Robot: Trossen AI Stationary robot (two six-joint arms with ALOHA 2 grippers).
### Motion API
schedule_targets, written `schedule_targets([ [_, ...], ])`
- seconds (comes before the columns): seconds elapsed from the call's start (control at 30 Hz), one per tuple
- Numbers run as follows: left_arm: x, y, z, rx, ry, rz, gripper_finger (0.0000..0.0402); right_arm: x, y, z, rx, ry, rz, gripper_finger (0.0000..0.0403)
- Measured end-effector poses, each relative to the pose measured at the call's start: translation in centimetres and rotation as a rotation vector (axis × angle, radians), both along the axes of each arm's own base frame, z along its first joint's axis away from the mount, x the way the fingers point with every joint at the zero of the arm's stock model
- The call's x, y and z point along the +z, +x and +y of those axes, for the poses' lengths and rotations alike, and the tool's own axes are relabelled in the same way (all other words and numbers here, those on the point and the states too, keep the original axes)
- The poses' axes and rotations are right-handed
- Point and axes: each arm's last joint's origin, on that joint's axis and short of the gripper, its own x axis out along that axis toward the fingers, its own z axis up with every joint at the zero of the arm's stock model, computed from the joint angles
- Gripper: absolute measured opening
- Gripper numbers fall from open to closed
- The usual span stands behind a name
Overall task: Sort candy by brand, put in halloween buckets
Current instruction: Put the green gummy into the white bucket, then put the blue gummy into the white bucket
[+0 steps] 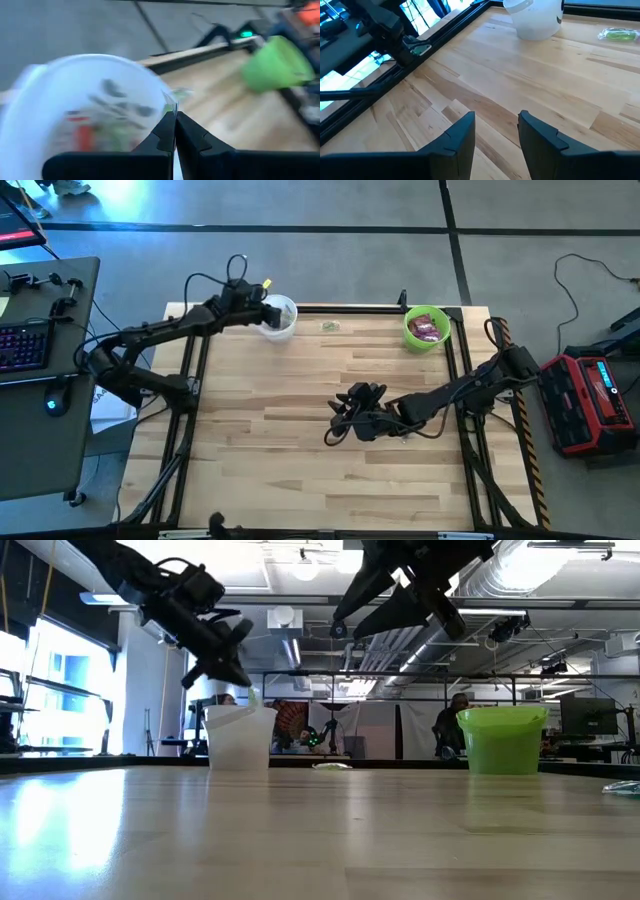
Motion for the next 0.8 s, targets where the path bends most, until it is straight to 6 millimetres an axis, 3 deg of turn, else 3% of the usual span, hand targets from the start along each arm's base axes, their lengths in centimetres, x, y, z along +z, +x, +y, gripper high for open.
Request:
schedule_targets([
  [0.3,-0.6,-1.07,0.53,0.098,0.092,0.188,0.0,0.0,0.18,-0.61,-0.022,0.005,-0.004,0.0136],
  [0.5,-0.71,-1.13,0.5,0.063,0.141,0.253,0.0003,0.01,0.19,-0.65,-0.034,0.017,-0.014,0.0136],
  [0.8,-0.7,-0.95,0.35,0.011,0.123,0.224,0.0067,-0.02,0.21,-0.6,-0.021,0.039,-0.013,0.0136],
])
